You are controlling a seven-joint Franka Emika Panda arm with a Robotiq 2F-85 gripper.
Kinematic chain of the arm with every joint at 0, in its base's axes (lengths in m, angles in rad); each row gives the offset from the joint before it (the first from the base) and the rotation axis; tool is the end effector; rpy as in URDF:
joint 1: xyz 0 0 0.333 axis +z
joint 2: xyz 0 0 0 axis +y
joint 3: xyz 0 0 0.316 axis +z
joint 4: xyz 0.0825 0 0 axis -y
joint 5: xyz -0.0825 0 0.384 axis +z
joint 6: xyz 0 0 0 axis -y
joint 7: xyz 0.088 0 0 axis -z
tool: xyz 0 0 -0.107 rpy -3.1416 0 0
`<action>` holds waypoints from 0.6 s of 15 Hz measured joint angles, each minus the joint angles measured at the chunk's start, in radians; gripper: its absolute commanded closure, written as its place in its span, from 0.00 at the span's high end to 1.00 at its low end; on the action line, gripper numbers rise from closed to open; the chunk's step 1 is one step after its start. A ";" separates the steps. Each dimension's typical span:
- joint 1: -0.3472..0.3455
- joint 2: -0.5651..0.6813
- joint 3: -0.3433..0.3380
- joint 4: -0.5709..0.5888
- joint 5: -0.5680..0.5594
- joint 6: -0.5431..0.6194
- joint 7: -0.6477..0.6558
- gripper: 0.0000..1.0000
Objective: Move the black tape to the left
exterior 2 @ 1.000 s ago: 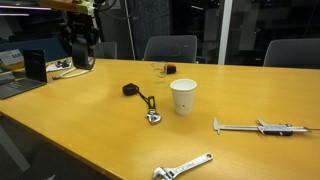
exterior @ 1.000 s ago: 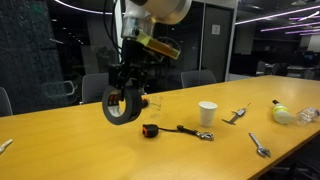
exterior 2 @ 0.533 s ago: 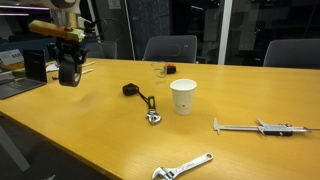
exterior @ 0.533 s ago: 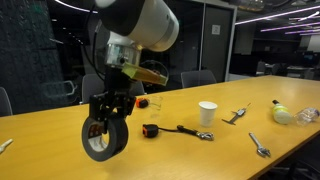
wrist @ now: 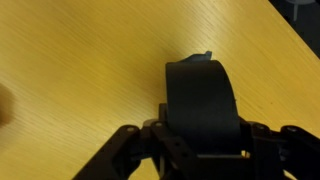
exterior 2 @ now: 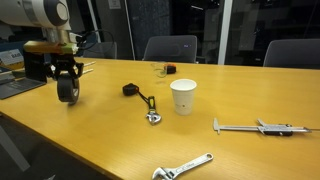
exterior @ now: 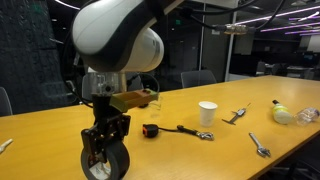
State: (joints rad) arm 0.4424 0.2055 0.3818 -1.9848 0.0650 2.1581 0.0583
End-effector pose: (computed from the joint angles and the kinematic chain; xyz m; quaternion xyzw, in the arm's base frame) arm 0.4038 0.4300 0.3686 -0.9334 -0.3528 0.0362 0.0547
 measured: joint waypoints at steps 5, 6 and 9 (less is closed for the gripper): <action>0.026 0.022 0.000 0.016 -0.070 0.000 0.074 0.28; 0.027 0.023 0.000 0.019 -0.078 0.000 0.083 0.28; 0.028 0.023 0.000 0.024 -0.086 0.000 0.099 0.78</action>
State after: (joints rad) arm 0.4708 0.2284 0.3818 -1.9608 -0.0209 2.1581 0.1575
